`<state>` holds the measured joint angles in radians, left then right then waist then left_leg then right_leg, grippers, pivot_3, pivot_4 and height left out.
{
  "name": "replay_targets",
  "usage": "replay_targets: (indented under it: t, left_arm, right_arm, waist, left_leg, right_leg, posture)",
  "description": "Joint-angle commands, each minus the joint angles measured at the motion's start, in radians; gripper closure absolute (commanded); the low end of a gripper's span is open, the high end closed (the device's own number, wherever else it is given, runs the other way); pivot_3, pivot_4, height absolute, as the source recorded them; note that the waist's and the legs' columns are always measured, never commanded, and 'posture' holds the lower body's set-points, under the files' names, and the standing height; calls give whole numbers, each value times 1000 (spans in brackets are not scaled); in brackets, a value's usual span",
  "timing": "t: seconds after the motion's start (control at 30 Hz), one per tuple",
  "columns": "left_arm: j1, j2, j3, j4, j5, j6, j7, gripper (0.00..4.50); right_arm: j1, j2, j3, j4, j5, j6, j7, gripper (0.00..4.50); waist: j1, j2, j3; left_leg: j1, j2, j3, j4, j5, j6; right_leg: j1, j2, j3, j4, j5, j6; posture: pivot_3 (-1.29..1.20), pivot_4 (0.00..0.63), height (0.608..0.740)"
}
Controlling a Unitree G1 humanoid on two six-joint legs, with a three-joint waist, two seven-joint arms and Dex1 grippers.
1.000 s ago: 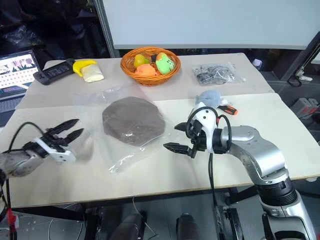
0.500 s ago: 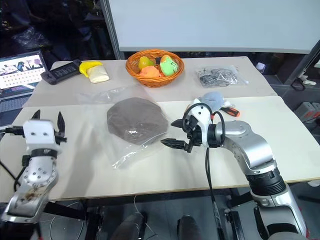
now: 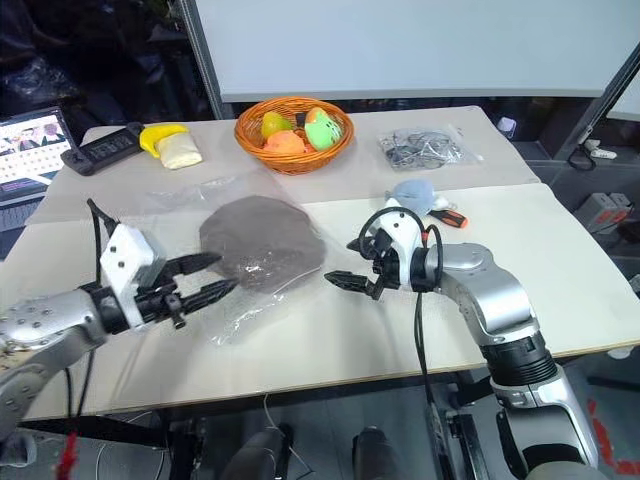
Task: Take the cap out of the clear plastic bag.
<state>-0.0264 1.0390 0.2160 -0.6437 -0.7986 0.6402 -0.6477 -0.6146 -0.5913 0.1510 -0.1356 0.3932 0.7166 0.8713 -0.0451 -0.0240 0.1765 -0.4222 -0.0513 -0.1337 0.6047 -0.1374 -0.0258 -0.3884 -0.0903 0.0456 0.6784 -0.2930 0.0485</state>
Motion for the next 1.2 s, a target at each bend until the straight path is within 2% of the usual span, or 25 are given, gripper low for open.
replay_targets:
  t: [0.03, 0.3, 0.4, 0.53, 0.63, 0.73, 0.87, 0.97, 1.2]
  left_arm:
    - [15, 19, -71, -10, 115, -45, -66, 1915]
    - [-41, -138, -322, 47, 343, -117, -40, 1915]
    - [-63, -179, -383, 93, 466, -158, -6, 1915]
    - [-80, -231, -402, 126, 588, -223, 52, 1915]
    - [-65, -276, -386, 125, 608, -245, 67, 1213]
    - [-58, -292, -377, 118, 621, -252, 56, 98]
    - [-66, -294, -389, 133, 662, -257, 45, 20]
    - [-90, -303, -426, 187, 748, -275, 71, 20]
    - [-185, -405, -490, 342, 896, -262, 154, 20]
  right_arm:
    - [-11, -4, -28, -8, -9, -41, 0, 0]
    - [18, -20, -56, -21, -16, -39, -17, 0]
    - [26, -30, -69, -28, -17, -38, -22, 0]
    - [43, -44, -84, -41, -13, -35, -31, 0]
    - [59, -48, -95, -54, -10, -29, -40, 0]
    - [65, -50, -98, -59, -11, -27, -46, 0]
    - [65, -48, -99, -57, -11, -29, -52, 0]
    - [63, -46, -101, -56, -11, -31, -55, 0]
    - [65, -44, -108, -54, -13, -32, -63, 0]
  waist:
    - [7, 0, 0]
    - [14, 1, 0]
    - [16, 0, 0]
    - [17, 0, 0]
    - [19, 0, 0]
    - [20, 0, 0]
    - [20, 0, 0]
    - [22, 0, 0]
    - [29, 0, 0]
  left_leg:
    - [0, 0, 0, 0, 0, 0]
    - [-2, 0, 0, -1, 0, 0]
    - [-2, 0, 0, -1, 0, 0]
    - [-2, 0, 0, -2, 0, 0]
    - [-2, -1, 0, -2, 0, 0]
    - [-2, -1, 0, -1, 0, 0]
    - [-2, -1, 0, -2, 0, 0]
    - [-2, -1, 0, -1, 0, 0]
    - [-2, -2, 0, -1, 0, 0]
  right_leg:
    - [0, 0, 0, 0, 0, 0]
    - [0, 0, 0, -4, 0, 0]
    - [0, 0, 0, -5, 0, 0]
    - [0, -1, 0, -4, 0, 0]
    - [0, -1, 0, -5, 0, 0]
    - [0, -2, 0, -5, 0, 1]
    - [0, -2, 0, -5, 0, 1]
    - [0, -1, 0, -5, 0, 1]
    - [1, -1, -1, -5, 0, 1]
  posture:
    - [0, 150, 740]
    - [0, 150, 740]
    - [0, 150, 740]
    - [0, 150, 740]
    - [0, 150, 740]
    - [0, 150, 740]
    - [0, 150, 740]
    - [0, 150, 740]
    - [0, 150, 740]
